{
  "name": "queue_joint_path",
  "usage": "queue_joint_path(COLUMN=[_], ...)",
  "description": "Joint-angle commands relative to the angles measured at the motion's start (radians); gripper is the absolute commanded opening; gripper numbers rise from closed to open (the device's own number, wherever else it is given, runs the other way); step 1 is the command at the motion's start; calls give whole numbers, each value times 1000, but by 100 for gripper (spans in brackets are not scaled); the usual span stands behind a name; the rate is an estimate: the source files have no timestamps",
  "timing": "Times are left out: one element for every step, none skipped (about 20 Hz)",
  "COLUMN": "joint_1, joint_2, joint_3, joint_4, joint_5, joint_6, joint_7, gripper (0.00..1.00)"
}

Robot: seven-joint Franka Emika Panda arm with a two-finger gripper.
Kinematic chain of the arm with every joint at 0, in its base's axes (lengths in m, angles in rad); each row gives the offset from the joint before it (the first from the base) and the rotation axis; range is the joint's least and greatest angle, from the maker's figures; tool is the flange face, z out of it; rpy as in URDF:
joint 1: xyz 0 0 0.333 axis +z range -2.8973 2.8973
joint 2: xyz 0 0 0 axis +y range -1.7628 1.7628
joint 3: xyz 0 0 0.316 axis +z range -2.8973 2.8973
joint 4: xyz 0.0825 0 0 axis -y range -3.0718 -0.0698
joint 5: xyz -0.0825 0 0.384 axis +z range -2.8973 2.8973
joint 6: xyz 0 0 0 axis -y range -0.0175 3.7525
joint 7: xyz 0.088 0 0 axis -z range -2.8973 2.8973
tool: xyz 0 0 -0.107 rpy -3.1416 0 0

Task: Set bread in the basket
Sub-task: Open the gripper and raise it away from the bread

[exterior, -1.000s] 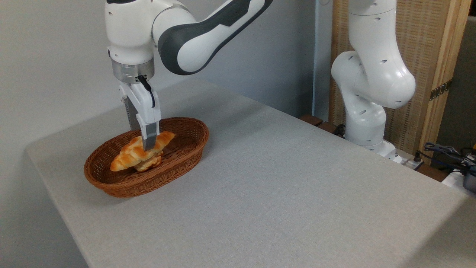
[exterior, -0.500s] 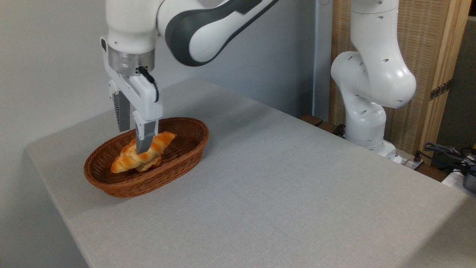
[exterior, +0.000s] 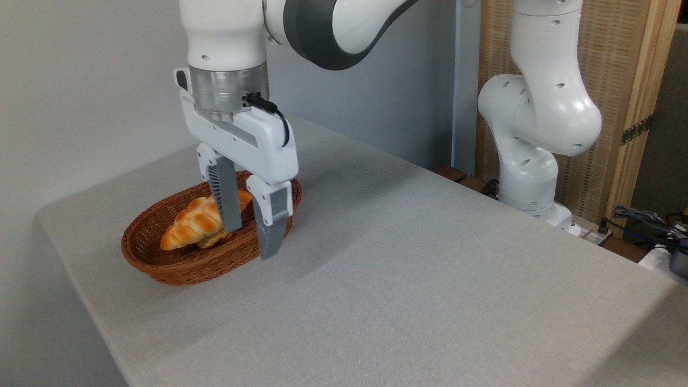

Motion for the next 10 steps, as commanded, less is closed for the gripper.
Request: queue_joint_path(joint_1=[-10, -10, -10, -10, -10, -10, -10, -10, -10, -10], joint_2=[-12, -12, -12, -12, -12, -13, -15, -15, -15, -15], joint_3=[38, 41, 44, 46, 46, 47, 52, 60, 61, 61], joint_4=[-4, -4, -4, -2, 2, 2, 4, 4, 4, 4], joint_5=[32, 32, 22, 19, 21, 19, 16, 6, -7, -8], joint_6=[-32, -27, -26, -26, -26, -26, -26, -24, -24, -24], joint_7=[14, 12, 10, 10, 12, 12, 12, 12, 12, 10], gripper=[100, 100, 100, 100, 100, 100, 100, 100, 100, 100])
